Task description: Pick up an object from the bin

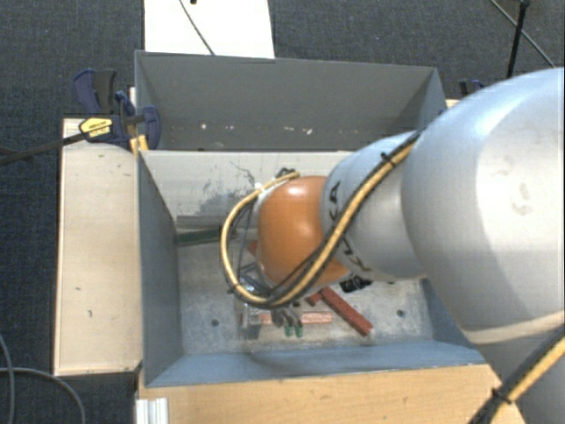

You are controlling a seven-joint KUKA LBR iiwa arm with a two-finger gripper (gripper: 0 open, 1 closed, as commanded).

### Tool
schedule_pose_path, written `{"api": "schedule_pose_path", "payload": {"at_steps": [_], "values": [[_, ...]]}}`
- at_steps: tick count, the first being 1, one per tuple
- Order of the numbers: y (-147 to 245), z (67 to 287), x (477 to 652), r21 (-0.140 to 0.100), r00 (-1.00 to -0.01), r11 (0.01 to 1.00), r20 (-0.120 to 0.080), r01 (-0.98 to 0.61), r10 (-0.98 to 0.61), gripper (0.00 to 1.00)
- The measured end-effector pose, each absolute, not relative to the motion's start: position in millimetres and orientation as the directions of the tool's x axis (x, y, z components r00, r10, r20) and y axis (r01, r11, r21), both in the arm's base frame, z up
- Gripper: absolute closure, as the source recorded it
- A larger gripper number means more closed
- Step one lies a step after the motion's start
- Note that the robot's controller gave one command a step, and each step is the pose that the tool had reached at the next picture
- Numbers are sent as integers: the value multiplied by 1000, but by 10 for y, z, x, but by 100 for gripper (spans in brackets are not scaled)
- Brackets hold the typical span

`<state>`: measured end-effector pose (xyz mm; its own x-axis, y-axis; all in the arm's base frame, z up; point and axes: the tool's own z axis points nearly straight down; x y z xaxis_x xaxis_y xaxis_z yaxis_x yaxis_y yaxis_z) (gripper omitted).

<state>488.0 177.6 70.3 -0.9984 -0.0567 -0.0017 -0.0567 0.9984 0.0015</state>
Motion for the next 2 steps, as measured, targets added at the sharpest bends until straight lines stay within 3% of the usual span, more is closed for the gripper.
{"api": "schedule_pose_path", "payload": {"at_steps": [1,2], "values": [[1308,1133,5005,-1,-967,967,-4,-255,-255,100],[1459,1925,5439,-3,-816,816,-7,-578,-578,100]]}}
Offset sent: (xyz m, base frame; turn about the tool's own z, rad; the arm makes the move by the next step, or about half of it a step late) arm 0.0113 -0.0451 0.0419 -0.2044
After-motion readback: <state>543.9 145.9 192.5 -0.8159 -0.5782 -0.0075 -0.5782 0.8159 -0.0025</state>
